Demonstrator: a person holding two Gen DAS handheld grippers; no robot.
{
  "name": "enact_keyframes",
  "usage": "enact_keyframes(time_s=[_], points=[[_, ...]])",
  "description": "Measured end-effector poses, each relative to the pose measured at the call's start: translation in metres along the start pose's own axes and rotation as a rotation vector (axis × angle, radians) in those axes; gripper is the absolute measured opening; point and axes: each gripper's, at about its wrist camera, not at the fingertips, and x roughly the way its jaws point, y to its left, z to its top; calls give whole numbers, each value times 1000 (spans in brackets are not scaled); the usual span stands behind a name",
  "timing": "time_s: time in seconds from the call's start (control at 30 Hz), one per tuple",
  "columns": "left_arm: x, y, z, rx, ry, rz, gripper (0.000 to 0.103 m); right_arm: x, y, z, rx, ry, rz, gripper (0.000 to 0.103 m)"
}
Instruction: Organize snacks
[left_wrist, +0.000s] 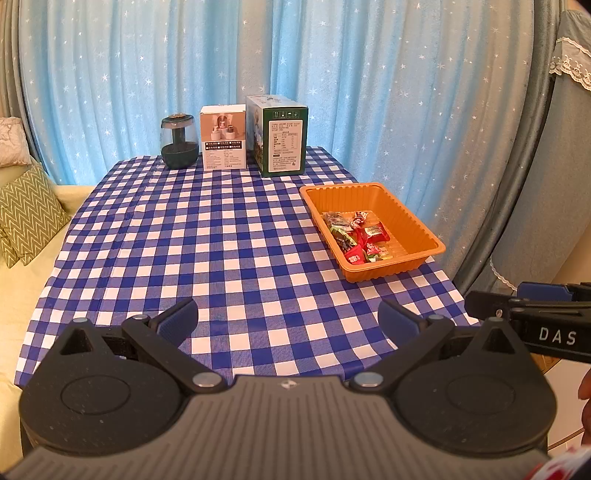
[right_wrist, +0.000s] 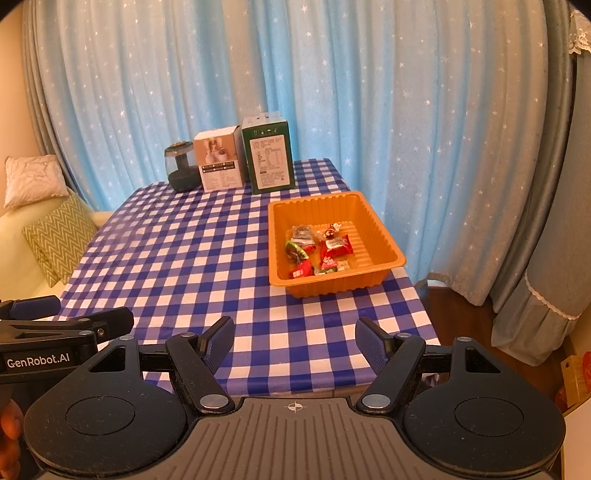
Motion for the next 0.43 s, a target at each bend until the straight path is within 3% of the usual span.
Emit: enact_keyframes(time_s=[0.43], points=[[3, -1, -6, -5, -8, -3, 103, 0, 1, 0, 0, 1, 0, 72]])
